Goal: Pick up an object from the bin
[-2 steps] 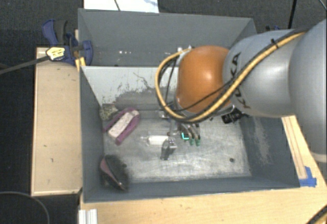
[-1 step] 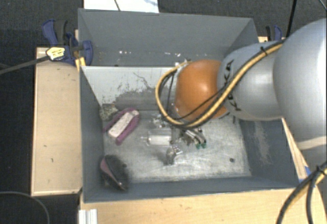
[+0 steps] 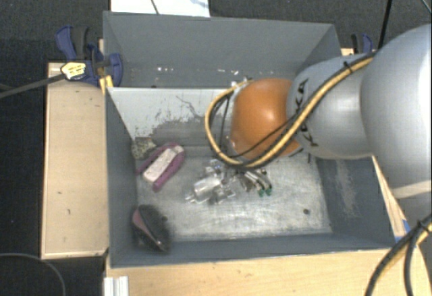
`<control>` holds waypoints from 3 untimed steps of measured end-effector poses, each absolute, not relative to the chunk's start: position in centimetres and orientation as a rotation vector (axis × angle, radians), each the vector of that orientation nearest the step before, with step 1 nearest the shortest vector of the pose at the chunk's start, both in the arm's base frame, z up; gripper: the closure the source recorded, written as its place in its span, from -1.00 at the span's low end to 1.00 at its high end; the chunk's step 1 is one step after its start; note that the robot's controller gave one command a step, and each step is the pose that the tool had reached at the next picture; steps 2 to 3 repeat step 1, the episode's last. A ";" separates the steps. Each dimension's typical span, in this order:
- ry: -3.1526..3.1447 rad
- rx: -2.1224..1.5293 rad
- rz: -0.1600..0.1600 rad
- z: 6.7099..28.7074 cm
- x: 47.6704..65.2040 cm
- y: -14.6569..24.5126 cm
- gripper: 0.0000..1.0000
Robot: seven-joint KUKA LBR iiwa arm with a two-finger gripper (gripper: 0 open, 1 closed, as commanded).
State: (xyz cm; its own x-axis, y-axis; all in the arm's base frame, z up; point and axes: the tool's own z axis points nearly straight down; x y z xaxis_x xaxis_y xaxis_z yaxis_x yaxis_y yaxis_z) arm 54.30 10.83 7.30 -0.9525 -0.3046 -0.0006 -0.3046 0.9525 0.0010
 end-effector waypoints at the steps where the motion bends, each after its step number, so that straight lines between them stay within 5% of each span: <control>1: 3.093 -0.480 0.001 23.1 54.7 12.2 1.00; 3: 3.093 -0.480 0.001 23.1 54.7 12.2 1.00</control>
Offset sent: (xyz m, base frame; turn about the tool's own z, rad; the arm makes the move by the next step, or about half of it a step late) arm 0.0016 0.0131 0.1525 0.0008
